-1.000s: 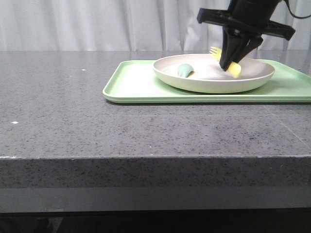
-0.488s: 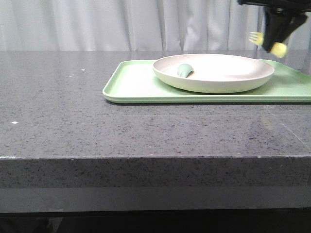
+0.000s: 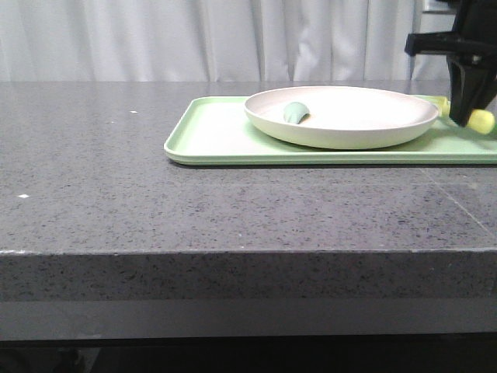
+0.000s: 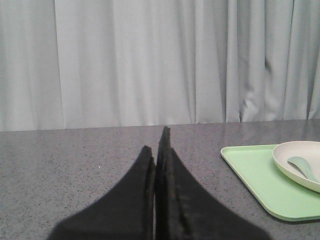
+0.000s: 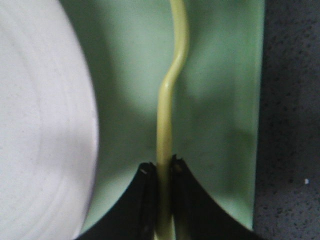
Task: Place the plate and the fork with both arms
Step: 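Carry the fork beside the plate and lower it onto the tray, then open the right gripper to release the fork and raise it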
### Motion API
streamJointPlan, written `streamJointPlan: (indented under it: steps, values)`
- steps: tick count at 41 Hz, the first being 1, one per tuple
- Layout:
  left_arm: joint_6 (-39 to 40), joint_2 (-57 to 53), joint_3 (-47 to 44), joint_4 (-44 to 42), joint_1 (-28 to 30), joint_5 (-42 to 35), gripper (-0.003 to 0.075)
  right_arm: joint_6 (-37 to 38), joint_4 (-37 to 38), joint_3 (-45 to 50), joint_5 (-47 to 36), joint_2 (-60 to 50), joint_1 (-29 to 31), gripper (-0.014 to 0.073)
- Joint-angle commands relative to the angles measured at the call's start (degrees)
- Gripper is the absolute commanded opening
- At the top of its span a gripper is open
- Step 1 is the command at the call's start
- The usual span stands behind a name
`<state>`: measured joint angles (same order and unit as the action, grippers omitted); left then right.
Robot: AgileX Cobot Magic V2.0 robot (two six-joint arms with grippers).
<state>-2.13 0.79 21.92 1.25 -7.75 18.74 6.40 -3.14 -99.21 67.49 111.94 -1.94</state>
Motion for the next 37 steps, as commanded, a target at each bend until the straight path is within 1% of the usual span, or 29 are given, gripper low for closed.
streamJointPlan:
  steps: [1, 7, 10, 14, 22, 26, 29, 32, 37]
  values:
    - [0.41, 0.77, 1.46, -0.04, -0.47, -4.26, -0.0018, -0.68, 0.46, -1.0, -1.47, -3.19, 0.46, 0.0036]
    - [0.41, 0.77, 1.46, -0.04, -0.47, -4.26, -0.0018, -0.68, 0.46, -0.99, -1.42, -3.19, 0.46, 0.0204]
    - [0.41, 0.77, 1.46, -0.04, -0.47, -4.26, -0.0018, -0.74, 0.46, -0.99, -1.6, -3.26, 0.46, 0.0266]
    - [0.41, 0.77, 1.46, -0.04, -0.47, -4.26, -0.0018, -1.22, 0.46, -1.05, -1.99, -3.83, 0.46, 0.0301]
    - [0.41, 0.77, 1.46, -0.04, -0.47, -4.26, -0.0018, -1.34, 0.46, -1.05, -3.06, -8.11, 0.46, 0.0301]
    - [0.41, 0.77, 1.46, -0.04, -0.47, -4.26, -0.0018, -1.34, 0.46, -1.05, -3.61, -11.3, 0.46, 0.0294]
    - [0.41, 0.77, 1.46, -0.04, -0.47, -4.26, -0.0018, -1.34, 0.46, -1.05, -3.68, -13.59, 0.46, 0.0257]
    - [0.41, 0.77, 1.46, -0.04, -0.47, -4.26, -0.0018, -1.34, 0.46, -1.05, -3.61, -15.61, 0.46, 0.0178]
    - [0.41, 0.77, 1.46, -0.04, -0.47, -4.26, -0.0018, -1.34, 0.46, -0.92, -3.17, -18.78, 0.46, -0.001]
